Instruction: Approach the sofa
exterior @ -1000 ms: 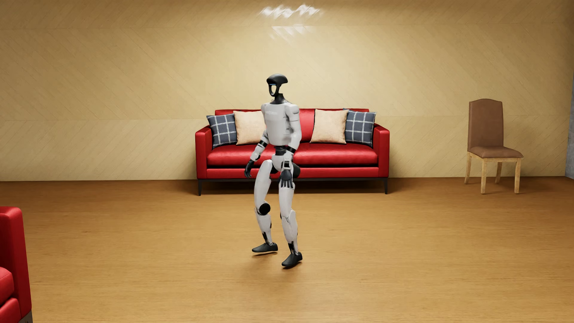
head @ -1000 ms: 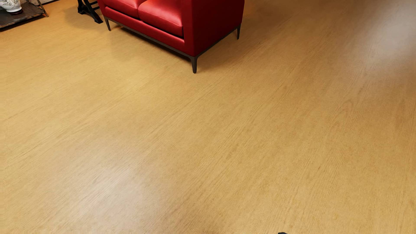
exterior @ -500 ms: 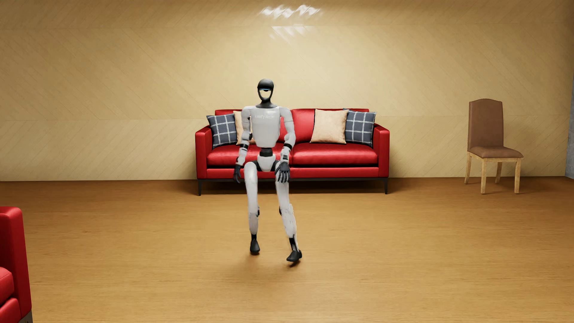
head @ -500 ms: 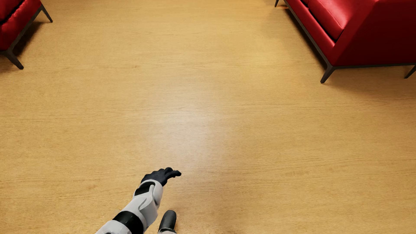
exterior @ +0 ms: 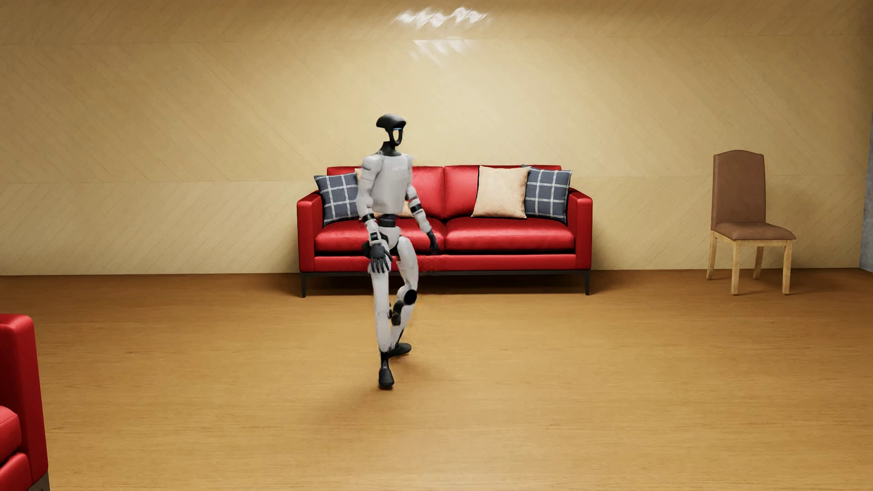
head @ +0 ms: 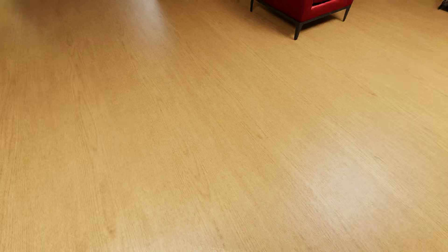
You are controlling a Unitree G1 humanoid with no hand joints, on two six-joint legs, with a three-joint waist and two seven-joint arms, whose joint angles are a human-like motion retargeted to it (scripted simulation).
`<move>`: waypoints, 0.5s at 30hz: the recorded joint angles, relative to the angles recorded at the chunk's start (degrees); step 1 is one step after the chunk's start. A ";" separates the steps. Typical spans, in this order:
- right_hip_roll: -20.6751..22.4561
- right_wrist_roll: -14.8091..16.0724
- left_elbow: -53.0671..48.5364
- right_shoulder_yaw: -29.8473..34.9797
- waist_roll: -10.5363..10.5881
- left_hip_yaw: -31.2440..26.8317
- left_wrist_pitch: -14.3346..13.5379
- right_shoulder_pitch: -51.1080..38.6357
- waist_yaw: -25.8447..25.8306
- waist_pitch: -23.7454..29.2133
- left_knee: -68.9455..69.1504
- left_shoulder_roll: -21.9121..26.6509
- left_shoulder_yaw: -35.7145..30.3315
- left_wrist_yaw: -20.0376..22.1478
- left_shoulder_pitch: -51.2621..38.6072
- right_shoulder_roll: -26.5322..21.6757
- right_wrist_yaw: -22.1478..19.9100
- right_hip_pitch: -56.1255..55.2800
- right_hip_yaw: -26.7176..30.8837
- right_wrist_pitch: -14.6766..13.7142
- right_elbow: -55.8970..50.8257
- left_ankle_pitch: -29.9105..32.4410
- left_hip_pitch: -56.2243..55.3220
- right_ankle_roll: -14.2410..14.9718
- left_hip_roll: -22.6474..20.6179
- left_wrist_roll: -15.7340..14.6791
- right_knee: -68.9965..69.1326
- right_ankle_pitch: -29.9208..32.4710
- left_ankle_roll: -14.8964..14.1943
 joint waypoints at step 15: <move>5.36 -5.56 -16.11 -7.51 -5.38 -58.62 -9.93 9.60 -1.31 1.58 -6.53 -4.46 -7.94 -10.55 -19.52 6.17 4.43 -18.64 43.95 0.84 -2.70 -8.58 -15.36 3.75 -45.93 16.51 20.15 -8.69 -3.56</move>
